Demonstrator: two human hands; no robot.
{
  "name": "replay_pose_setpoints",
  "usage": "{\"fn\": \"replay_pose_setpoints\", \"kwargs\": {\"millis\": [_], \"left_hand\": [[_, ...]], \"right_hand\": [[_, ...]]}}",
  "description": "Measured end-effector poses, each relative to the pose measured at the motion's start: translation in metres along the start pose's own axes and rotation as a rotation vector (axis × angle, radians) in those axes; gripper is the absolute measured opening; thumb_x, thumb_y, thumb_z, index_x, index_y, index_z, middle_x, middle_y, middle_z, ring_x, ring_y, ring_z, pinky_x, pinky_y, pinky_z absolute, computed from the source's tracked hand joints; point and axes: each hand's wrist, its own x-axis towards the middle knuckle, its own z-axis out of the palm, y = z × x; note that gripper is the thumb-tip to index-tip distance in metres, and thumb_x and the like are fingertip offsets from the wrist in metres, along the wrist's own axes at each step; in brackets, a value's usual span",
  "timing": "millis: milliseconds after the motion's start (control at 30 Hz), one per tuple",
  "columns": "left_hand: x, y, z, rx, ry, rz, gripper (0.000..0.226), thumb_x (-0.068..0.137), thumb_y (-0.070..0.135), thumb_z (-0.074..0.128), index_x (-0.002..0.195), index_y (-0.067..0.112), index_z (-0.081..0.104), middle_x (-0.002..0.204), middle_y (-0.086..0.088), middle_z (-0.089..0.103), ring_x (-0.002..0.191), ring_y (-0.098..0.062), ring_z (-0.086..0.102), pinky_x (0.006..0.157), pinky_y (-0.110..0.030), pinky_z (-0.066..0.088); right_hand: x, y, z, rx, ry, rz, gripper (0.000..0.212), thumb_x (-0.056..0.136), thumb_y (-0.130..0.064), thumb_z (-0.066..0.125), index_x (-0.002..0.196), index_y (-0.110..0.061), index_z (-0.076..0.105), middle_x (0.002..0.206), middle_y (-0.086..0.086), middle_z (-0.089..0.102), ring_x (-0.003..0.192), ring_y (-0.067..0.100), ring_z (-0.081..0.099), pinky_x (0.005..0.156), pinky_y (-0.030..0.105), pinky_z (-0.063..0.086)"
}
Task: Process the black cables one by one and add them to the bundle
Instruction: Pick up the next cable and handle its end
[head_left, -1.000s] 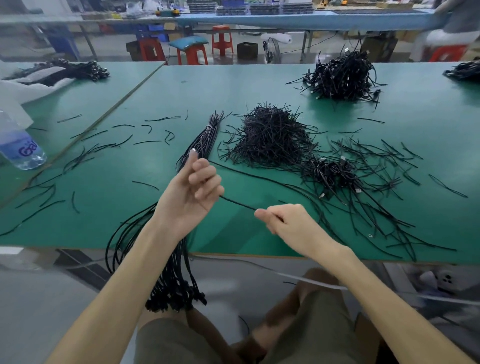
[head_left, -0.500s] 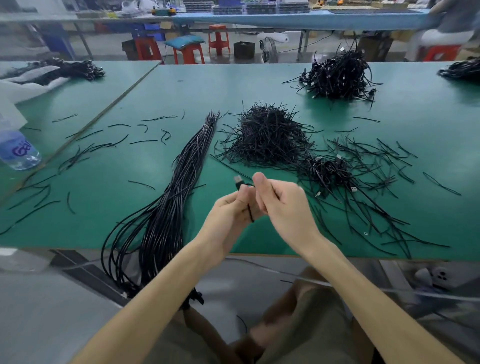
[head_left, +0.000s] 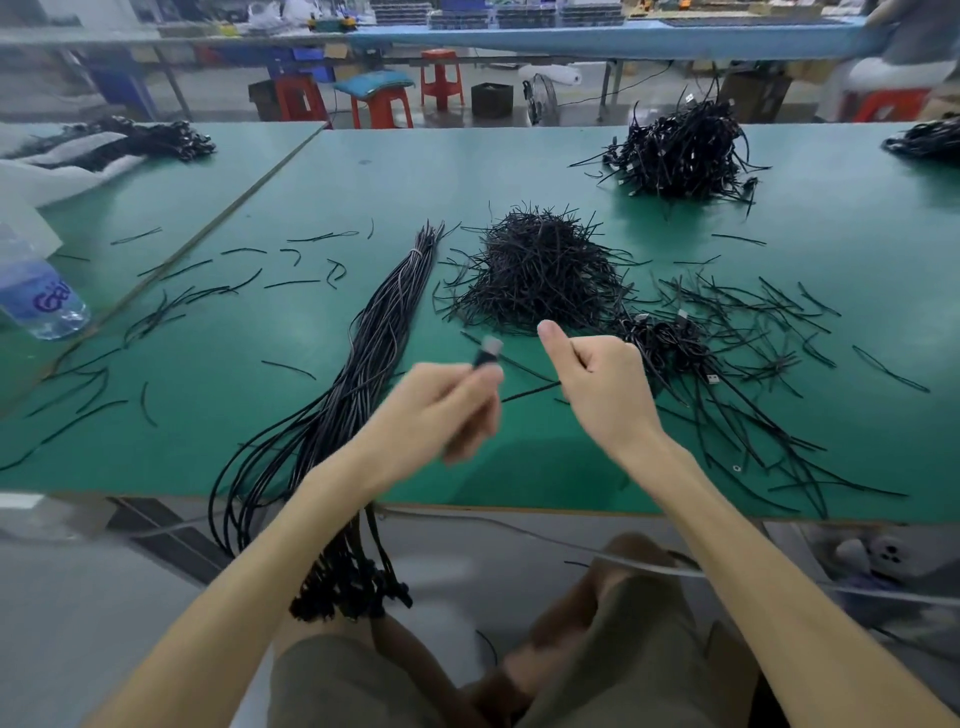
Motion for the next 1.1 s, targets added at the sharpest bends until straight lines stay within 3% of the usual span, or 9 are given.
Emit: {"fn": "replay_pose_setpoints", "kwargs": {"millis": [133, 333, 433, 500, 600, 700, 833, 967, 1100], "left_hand": [[0.004, -0.012, 0.030, 0.100, 0.033, -0.080, 0.039, 0.110, 0.035, 0.037, 0.107, 0.021, 0.073, 0.103, 0.013, 0.077, 0.103, 0.002, 0.070, 0.095, -0.019, 0.051], [0.015, -0.023, 0.042, -1.241, 0.316, -0.396, 0.048, 0.113, 0.029, 0.031, 0.127, -0.005, 0.061, 0.127, -0.019, 0.070, 0.116, -0.026, 0.069, 0.095, -0.033, 0.055], [0.020, -0.019, 0.015, -1.600, 0.475, -0.434, 0.036, 0.111, 0.018, 0.034, 0.097, 0.004, 0.065, 0.087, -0.003, 0.074, 0.074, -0.016, 0.070, 0.064, -0.026, 0.057], [0.018, -0.014, -0.002, -1.551, 0.429, -0.385, 0.033, 0.107, 0.017, 0.041, 0.078, 0.017, 0.055, 0.056, 0.011, 0.046, 0.041, -0.006, 0.039, 0.042, -0.019, 0.036], [0.009, -0.006, -0.015, -1.055, 0.303, -0.301, 0.043, 0.104, 0.034, 0.049, 0.063, 0.023, 0.046, 0.050, 0.011, 0.022, 0.041, -0.008, 0.012, 0.043, -0.023, 0.012], [0.003, 0.001, -0.005, -0.379, 0.196, -0.170, 0.050, 0.104, 0.038, 0.051, 0.057, 0.020, 0.052, 0.048, 0.005, 0.034, 0.040, -0.010, 0.023, 0.041, -0.019, 0.018], [-0.002, 0.001, 0.020, 0.033, 0.016, -0.111, 0.051, 0.108, 0.034, 0.046, 0.065, 0.021, 0.070, 0.055, -0.001, 0.067, 0.044, -0.009, 0.057, 0.050, -0.020, 0.044], [0.001, -0.008, 0.031, 0.011, 0.104, -0.097, 0.046, 0.109, 0.021, 0.044, 0.073, 0.036, 0.068, 0.070, 0.017, 0.071, 0.071, 0.003, 0.061, 0.078, -0.022, 0.053], [0.003, -0.018, 0.036, -0.150, 0.267, -0.178, 0.047, 0.110, 0.026, 0.043, 0.069, 0.022, 0.065, 0.068, 0.017, 0.061, 0.068, -0.003, 0.054, 0.076, -0.020, 0.046]], "right_hand": [[-0.005, -0.013, 0.018, -0.005, -0.026, 0.012, 0.067, 0.104, -0.051, 0.047, 0.051, -0.017, 0.027, 0.044, -0.006, 0.031, 0.049, 0.020, 0.032, 0.053, 0.042, 0.037], [-0.045, -0.017, 0.043, -0.041, -0.154, -0.051, 0.065, 0.105, -0.047, 0.045, 0.046, -0.025, 0.029, 0.040, -0.005, 0.033, 0.045, 0.017, 0.031, 0.054, 0.033, 0.026], [-0.054, -0.014, 0.044, -0.148, -0.215, -0.091, 0.063, 0.102, -0.055, 0.037, 0.051, -0.023, 0.022, 0.042, -0.005, 0.024, 0.046, 0.018, 0.027, 0.055, 0.035, 0.023], [-0.048, -0.009, 0.040, -0.105, -0.181, -0.053, 0.064, 0.102, -0.056, 0.038, 0.051, -0.021, 0.019, 0.042, -0.004, 0.020, 0.044, 0.018, 0.024, 0.051, 0.035, 0.020], [-0.036, -0.003, 0.035, -0.062, -0.143, -0.024, 0.066, 0.105, -0.048, 0.044, 0.051, -0.021, 0.018, 0.040, -0.002, 0.020, 0.043, 0.018, 0.027, 0.048, 0.030, 0.018], [-0.021, -0.001, 0.034, -0.115, -0.116, -0.002, 0.067, 0.106, -0.043, 0.046, 0.050, -0.019, 0.020, 0.040, -0.004, 0.021, 0.043, 0.019, 0.026, 0.046, 0.027, 0.019], [-0.006, -0.005, 0.036, -0.133, -0.086, 0.047, 0.065, 0.106, -0.044, 0.045, 0.049, -0.017, 0.031, 0.045, -0.005, 0.037, 0.049, 0.021, 0.036, 0.053, 0.036, 0.025], [-0.012, -0.009, 0.036, -0.100, -0.041, 0.047, 0.064, 0.106, -0.043, 0.045, 0.049, -0.019, 0.030, 0.045, -0.006, 0.037, 0.050, 0.020, 0.037, 0.056, 0.035, 0.026], [-0.030, -0.016, 0.036, -0.079, -0.046, -0.027, 0.063, 0.107, -0.040, 0.044, 0.049, -0.022, 0.028, 0.042, -0.006, 0.031, 0.045, 0.015, 0.032, 0.052, 0.034, 0.022]]}}
